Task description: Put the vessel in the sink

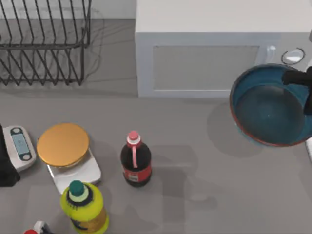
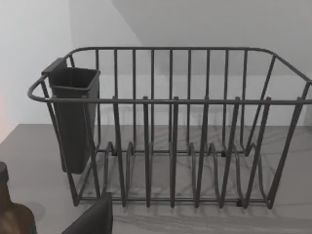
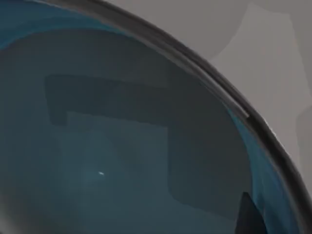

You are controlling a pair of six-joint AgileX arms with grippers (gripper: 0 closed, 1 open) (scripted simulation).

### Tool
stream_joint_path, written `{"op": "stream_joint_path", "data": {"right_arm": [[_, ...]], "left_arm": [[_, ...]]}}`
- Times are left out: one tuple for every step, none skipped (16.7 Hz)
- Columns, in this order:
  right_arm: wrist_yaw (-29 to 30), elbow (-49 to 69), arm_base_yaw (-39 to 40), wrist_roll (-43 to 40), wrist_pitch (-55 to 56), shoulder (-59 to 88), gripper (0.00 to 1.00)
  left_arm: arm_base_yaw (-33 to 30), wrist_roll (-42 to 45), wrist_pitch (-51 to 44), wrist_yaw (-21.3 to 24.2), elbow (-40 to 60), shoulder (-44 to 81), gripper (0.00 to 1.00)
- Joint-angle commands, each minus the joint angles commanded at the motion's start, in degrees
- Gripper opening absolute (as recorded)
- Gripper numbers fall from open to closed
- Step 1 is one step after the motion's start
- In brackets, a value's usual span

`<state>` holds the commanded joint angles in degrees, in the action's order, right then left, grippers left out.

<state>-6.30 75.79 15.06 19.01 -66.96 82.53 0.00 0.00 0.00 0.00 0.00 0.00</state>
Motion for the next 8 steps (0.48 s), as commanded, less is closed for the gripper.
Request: {"op": "stream_joint_path", "data": {"right_arm": [[-1.74,-0.05,-2.27,-0.97,4.20,-0.52,0.00],[-3.54,-0.37,-4.74,-2.00,8.99,-0.92,0.00],[-5.35,-1.01,-7.36,-3.09,14.33,-1.18,0.00],[-7.14,-2.00,-10.11,-4.22,20.13,-1.33,0.00],[-8.88,-3.32,-12.93,-5.39,26.27,-1.34,0.00],[-10.54,-4.95,-15.80,-6.57,32.69,-1.20,0.00],[-12.10,-6.89,-18.65,-7.75,39.31,-0.91,0.00],[-13.54,-9.14,-21.44,-8.92,46.07,-0.44,0.00]], "left_arm": [[0.00,0.00,0.00,0.00,0.00,0.00,1.00],[0.00,0.00,0.00,0.00,0.00,0.00,1.00],[0.00,0.00,0.00,0.00,0.00,0.00,1.00],[0.00,0.00,0.00,0.00,0.00,0.00,1.00],[0.00,0.00,0.00,0.00,0.00,0.00,1.00],[0.00,0.00,0.00,0.00,0.00,0.00,1.00],[0.00,0.00,0.00,0.00,0.00,0.00,1.00],[0.00,0.00,0.00,0.00,0.00,0.00,1.00]]}}
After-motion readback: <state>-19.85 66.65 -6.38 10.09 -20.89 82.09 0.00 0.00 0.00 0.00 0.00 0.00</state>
